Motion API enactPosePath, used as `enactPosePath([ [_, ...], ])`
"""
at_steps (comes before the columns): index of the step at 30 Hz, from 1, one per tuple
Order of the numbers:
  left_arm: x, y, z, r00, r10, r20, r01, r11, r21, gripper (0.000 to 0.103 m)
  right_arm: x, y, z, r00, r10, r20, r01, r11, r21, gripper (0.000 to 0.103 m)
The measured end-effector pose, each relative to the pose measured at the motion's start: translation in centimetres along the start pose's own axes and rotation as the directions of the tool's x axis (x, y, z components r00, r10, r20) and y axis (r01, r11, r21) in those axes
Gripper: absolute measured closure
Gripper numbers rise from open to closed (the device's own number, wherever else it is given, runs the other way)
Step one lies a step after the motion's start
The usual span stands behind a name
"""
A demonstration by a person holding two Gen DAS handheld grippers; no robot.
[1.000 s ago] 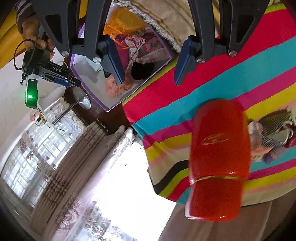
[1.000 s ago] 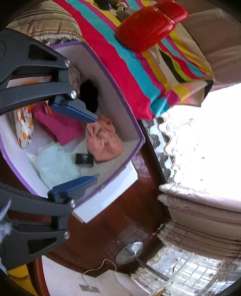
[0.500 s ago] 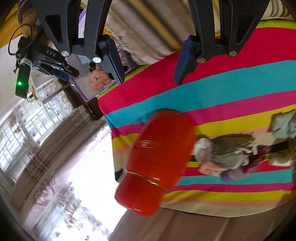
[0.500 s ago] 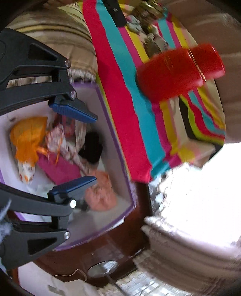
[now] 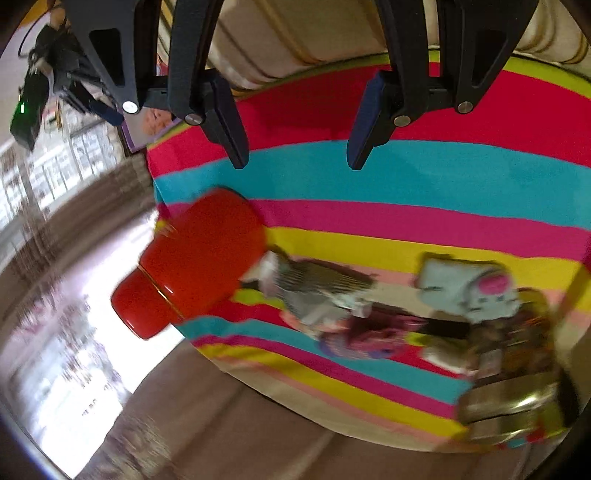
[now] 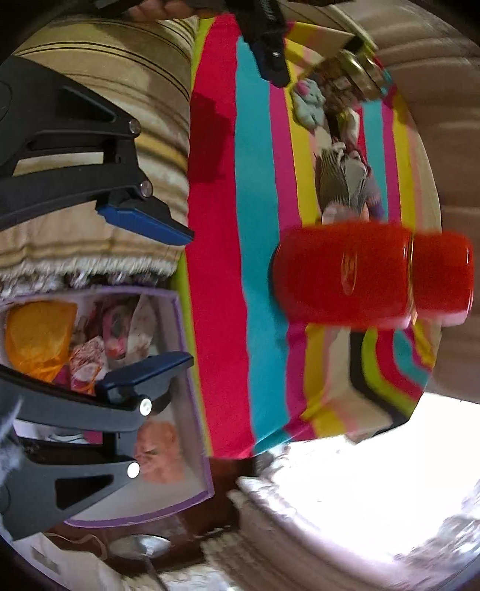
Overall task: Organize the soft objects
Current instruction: 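Move both open tools back over the remaining pile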
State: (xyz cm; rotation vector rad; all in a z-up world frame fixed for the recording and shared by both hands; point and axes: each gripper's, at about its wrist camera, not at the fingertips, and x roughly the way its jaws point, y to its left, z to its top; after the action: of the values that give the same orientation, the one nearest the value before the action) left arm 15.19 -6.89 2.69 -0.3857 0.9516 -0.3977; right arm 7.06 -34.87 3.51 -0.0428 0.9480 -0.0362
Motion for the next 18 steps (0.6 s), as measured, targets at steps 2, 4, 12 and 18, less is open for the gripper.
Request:
enactPosePath([
  [2,-0.5,1.7,0.6,1.0,0.019,0.021,-0.018,0.999,-0.044,0.047,0.0,1.7,0.5,1.0,-0.007,0.017,0.008,0.999,-0.052,0.039],
  [4,-0.9,3.2,1.0,0.998,0.042,0.039,-0.039,0.996,-0.078,0.047,0.2,2.7,1.0,1.0,-0.007,0.031,0.009,0.996,-0.089,0.039],
  [12,-2.2,9.2,2.6,0.985,0.142,0.095,-0.117,0.965,-0.233,0.047,0.8,7.3,3.0,0.994,-0.011,0.109,0.034,0.977,-0.21,0.034],
  [18,-1.9,12.7,3.8,0.975,0.187,0.118,-0.139,0.934,-0.33,0.042,1.9,10.6,4.2,0.985,-0.036,0.169,0.088,0.946,-0.312,0.026],
])
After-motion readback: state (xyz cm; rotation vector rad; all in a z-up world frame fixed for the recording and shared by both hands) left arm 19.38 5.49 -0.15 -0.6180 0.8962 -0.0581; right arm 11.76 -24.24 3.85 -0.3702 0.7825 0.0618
